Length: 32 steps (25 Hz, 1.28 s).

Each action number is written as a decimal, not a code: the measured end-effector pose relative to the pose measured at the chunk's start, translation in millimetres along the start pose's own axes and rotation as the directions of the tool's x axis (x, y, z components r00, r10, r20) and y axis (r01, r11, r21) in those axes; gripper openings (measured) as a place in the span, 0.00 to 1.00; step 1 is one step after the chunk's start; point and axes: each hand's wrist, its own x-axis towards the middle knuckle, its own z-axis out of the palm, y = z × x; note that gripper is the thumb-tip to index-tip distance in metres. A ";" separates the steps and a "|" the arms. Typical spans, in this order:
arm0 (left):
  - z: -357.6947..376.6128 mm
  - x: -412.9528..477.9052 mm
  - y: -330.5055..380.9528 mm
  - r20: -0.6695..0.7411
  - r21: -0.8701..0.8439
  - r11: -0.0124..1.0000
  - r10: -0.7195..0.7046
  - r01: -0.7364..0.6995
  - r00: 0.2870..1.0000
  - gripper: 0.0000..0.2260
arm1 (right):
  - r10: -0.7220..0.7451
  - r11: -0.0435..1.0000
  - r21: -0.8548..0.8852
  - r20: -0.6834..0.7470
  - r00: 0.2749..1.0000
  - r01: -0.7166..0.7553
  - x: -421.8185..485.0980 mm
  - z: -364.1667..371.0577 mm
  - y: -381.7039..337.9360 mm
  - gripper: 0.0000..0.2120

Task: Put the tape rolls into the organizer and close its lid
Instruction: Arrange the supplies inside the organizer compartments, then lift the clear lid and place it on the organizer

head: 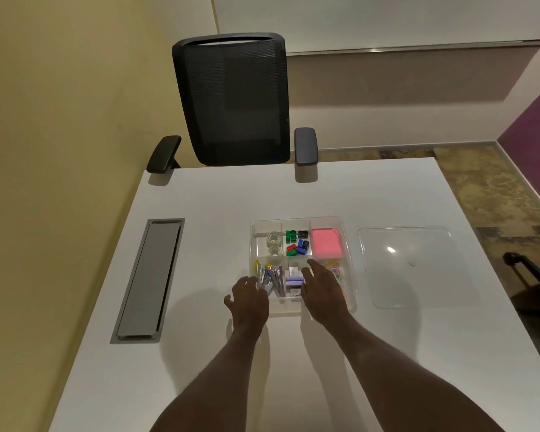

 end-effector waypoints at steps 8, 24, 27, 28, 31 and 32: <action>43.6 -46.4 69.7 -0.010 -0.064 0.997 0.036 -0.037 0.999 0.17 | 0.107 0.994 -0.011 0.088 0.990 -0.107 -57.5 -29.8 71.4 0.21; 143.4 -74.8 243.6 -0.013 -0.046 0.963 0.264 -0.264 0.965 0.13 | 0.334 0.943 -0.085 0.253 0.908 -0.323 -96.8 -86.8 273.9 0.18; 149.4 -56.9 262.2 0.041 -0.036 0.967 0.255 -0.254 0.966 0.15 | 0.366 0.931 -0.108 0.281 0.887 -0.350 -92.3 -84.0 307.1 0.21; 153.0 -48.7 267.4 0.055 -0.045 0.970 0.241 -0.239 0.969 0.16 | 0.389 0.921 -0.107 0.288 0.875 -0.374 -88.3 -83.4 316.8 0.19; 163.7 -27.6 275.1 0.125 -0.055 0.982 0.184 -0.178 0.975 0.19 | 0.430 0.900 -0.063 0.308 0.849 -0.432 -76.0 -78.4 341.4 0.21; 167.0 -21.1 276.0 0.157 -0.042 0.988 0.157 -0.152 0.975 0.20 | 0.440 0.893 -0.062 0.323 0.838 -0.446 -72.3 -77.0 348.7 0.22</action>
